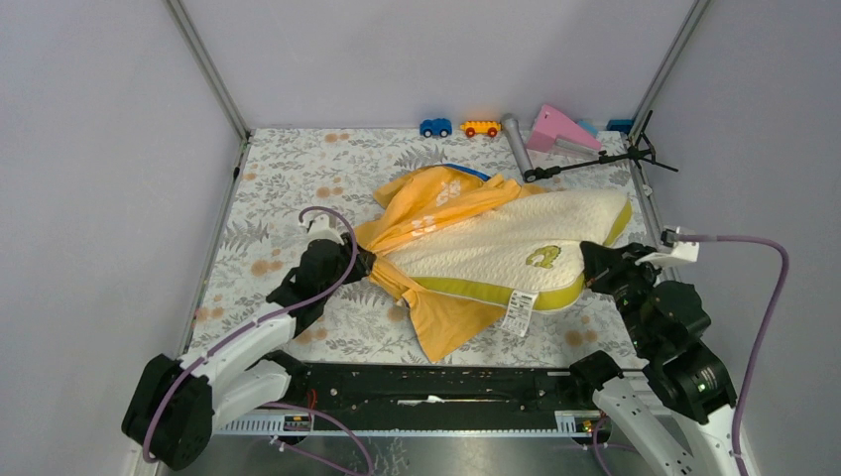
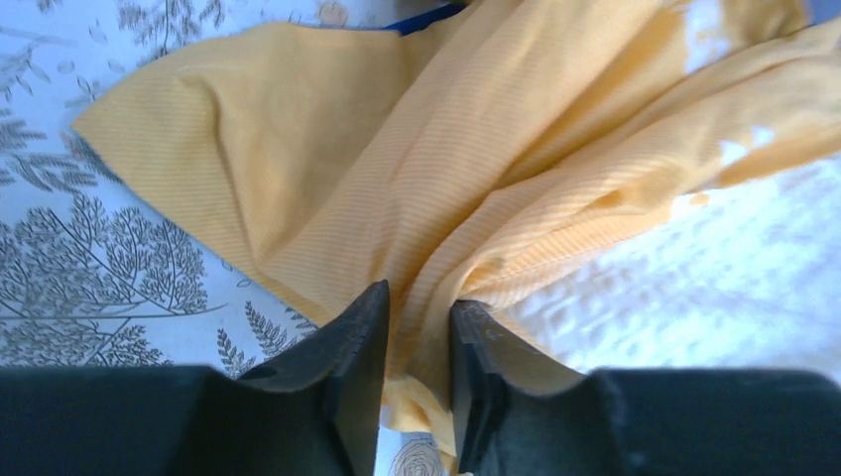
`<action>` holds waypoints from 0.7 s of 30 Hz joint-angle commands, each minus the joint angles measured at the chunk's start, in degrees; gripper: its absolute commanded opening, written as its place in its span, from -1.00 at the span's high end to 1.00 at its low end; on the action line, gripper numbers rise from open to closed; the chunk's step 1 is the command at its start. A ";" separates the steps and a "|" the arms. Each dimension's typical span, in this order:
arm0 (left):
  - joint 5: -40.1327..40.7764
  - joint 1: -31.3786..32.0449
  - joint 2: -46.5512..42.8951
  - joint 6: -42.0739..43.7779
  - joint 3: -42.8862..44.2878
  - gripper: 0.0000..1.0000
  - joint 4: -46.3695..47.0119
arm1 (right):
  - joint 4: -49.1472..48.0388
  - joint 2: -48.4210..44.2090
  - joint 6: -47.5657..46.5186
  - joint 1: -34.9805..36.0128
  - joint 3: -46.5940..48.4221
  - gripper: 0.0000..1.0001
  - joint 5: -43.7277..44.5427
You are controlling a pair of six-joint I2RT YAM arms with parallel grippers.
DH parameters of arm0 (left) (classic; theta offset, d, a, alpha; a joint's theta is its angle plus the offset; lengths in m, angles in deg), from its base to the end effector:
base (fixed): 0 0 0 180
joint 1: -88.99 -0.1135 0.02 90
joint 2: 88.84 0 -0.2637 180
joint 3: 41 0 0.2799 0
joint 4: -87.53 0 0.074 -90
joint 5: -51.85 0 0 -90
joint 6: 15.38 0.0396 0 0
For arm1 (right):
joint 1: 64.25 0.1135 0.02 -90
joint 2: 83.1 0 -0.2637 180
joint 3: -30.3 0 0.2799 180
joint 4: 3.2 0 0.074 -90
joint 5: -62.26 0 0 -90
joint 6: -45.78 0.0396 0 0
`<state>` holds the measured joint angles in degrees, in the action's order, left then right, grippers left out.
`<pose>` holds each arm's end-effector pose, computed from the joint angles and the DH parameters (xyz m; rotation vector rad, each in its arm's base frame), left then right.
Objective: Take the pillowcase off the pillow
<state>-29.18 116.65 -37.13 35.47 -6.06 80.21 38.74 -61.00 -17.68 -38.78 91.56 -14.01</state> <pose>0.2047 -0.1003 0.1935 -0.3064 2.0124 -0.5925 0.0989 0.0367 0.3840 0.2023 1.6291 0.5047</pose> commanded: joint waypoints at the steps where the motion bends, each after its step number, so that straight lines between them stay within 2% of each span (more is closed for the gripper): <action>1: 5.66 -1.03 -4.15 5.82 0.78 0.64 1.07 | -7.75 9.01 -1.98 -0.31 -0.41 -0.34 -20.18; 2: 6.32 -1.04 -4.45 6.66 1.32 0.71 0.38 | -6.44 11.33 -2.52 -0.33 1.02 -0.54 -21.45; 3: 6.32 -1.03 -4.58 7.13 1.61 0.77 0.12 | -4.03 13.19 -3.12 -0.34 3.03 -0.65 -20.94; 6: 0.64 -1.03 -4.47 9.06 -0.27 0.85 5.00 | -0.82 16.16 -4.82 -0.34 8.36 -0.77 -17.68; 9: -6.97 -1.03 -3.84 12.36 -3.05 0.88 11.88 | -1.06 17.98 -6.05 -0.34 11.49 -0.78 -23.12; 13: -4.34 -1.03 -2.51 13.26 -2.71 0.91 11.56 | 0.06 23.29 -5.74 -0.21 12.24 -0.74 -30.02; 18: -2.85 -1.03 -2.60 13.10 -3.51 1.00 11.41 | 0.43 24.37 -7.77 1.26 11.23 -0.73 -20.83; 21: -2.73 -1.03 -2.60 12.11 -4.16 1.00 12.70 | -0.90 26.36 -8.48 3.68 10.31 -0.73 -20.06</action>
<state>-32.48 115.81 -39.47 47.25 -9.16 87.62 39.24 -36.08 -23.69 -37.88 102.55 -36.39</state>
